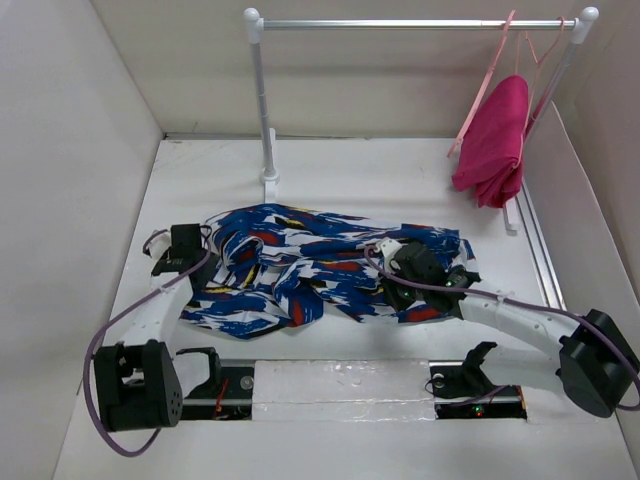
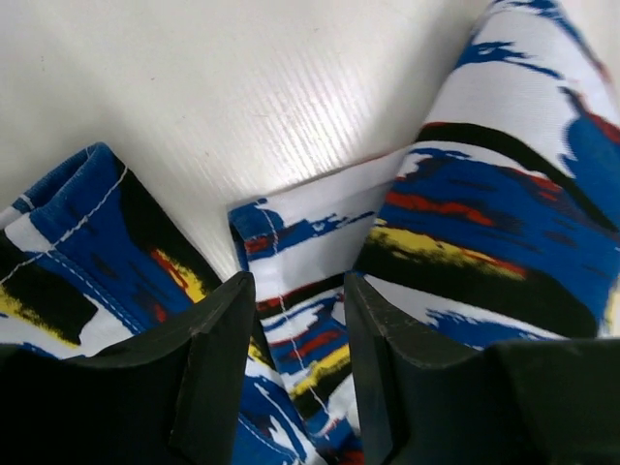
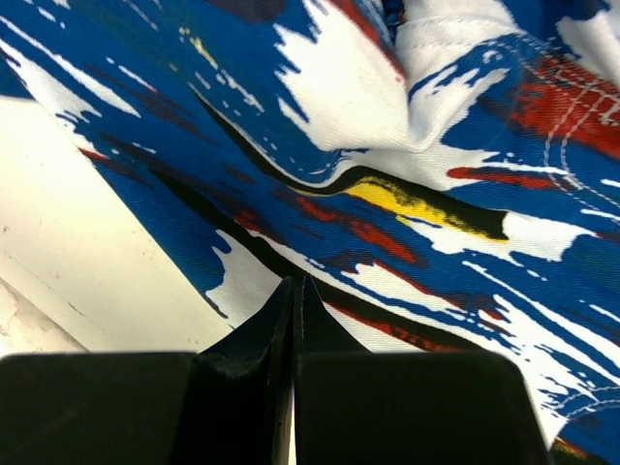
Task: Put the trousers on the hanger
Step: Fold the trousers
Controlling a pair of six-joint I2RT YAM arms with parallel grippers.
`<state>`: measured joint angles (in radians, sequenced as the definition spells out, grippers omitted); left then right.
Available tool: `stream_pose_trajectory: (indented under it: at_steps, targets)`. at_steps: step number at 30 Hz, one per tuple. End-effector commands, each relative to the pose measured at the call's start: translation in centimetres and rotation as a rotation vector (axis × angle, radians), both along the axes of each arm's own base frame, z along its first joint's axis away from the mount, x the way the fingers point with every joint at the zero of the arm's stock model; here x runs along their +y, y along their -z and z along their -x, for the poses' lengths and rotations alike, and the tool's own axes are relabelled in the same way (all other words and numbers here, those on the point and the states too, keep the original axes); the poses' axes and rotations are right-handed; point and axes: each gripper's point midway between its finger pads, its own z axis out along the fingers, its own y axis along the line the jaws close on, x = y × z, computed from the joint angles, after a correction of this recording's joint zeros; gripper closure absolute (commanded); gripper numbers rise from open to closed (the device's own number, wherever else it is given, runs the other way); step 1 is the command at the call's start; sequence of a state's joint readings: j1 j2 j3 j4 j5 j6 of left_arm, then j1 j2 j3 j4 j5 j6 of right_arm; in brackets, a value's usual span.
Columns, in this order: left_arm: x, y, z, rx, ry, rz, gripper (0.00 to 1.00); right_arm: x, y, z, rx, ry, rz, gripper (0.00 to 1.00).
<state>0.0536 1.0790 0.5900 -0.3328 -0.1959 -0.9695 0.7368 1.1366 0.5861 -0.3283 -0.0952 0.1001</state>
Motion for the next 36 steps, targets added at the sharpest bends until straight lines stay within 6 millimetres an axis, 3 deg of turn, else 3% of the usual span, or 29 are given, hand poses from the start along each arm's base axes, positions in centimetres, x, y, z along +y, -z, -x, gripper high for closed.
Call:
stream_pose_trajectory:
  at_steps: [1, 6, 8, 9, 10, 12, 15, 17, 19, 21, 23, 25, 26, 27, 31, 35, 36]
  targets:
    - [0.4, 1.6, 0.3, 0.07, 0.012, -0.03, 0.62, 1.5, -1.3, -0.7, -0.042, -0.037, -0.038, 0.98]
    - [0.4, 5.2, 0.1, 0.226, 0.024, -0.021, 0.64, 1.3, -1.9, -1.1, -0.058, -0.032, -0.024, 0.96]
    - [0.4, 6.1, -0.2, 0.261, 0.029, -0.017, 0.65, 1.2, -2.1, -1.2, -0.065, -0.028, -0.021, 0.83]
    - [0.3, 6.2, -0.4, 0.264, 0.034, -0.015, 0.69, 1.2, -2.1, -1.2, -0.065, -0.026, -0.023, 0.76]
    - [0.3, 6.2, -0.7, 0.26, 0.036, -0.014, 0.83, 1.1, -2.1, -1.2, -0.065, -0.017, -0.022, 0.64]
    - [1.0, 5.3, -1.7, 0.236, 0.023, -0.025, 0.96, 0.8, -2.1, -1.2, -0.072, -0.005, -0.019, 0.57]
    - [4.0, 2.5, -3.3, 0.195, -0.025, -0.075, 1.0, -0.4, -2.2, -1.4, -0.079, 0.045, -0.004, 0.54]
    - [6.9, -0.8, -5.2, 0.157, -0.082, -0.156, 1.0, -1.9, -2.1, -1.8, -0.091, 0.108, 0.029, 0.52]
    - [10.3, -2.8, -4.9, 0.178, -0.165, -0.214, 1.0, -3.3, -2.8, -2.5, -0.106, 0.175, 0.025, 0.47]
    - [13.4, -5.9, -6.3, 0.111, -0.23, -0.233, 1.0, -4.6, -3.5, -3.3, -0.121, 0.239, 0.001, 0.44]
    - [14.8, -9.2, -8.5, 0.026, -0.247, -0.261, 1.0, -5.6, -4.2, -3.8, -0.131, 0.278, -0.008, 0.4]
    - [15.6, -10.3, -9.8, 0.022, -0.237, -0.295, 1.0, -6.9, -5.1, -4.7, -0.147, 0.339, -0.017, 0.34]
    - [15.8, -11.4, -11.1, -0.004, -0.211, -0.299, 1.0, -7.6, -5.3, -4.9, -0.145, 0.363, -0.011, 0.32]
    - [15.8, -10.3, -10.9, 0.071, -0.206, -0.282, 1.0, -8.5, -6.1, -5.7, -0.157, 0.407, -0.012, 0.29]
    - [15.3, -8.8, -11.2, 0.149, -0.16, -0.304, 0.79, -10.9, -6.3, -7.0, -0.142, 0.522, -0.021, 0.24]
    - [10.7, -10.4, -11.2, 0.052, -0.03, -0.332, 0.61, -14.2, -6.6, -8.9, -0.155, 0.665, -0.078, 0.23]
    - [9.7, -11.4, -11.7, 0.0, -0.001, -0.343, 0.56, -16.2, -6.6, -9.4, -0.16, 0.737, -0.083, 0.23]
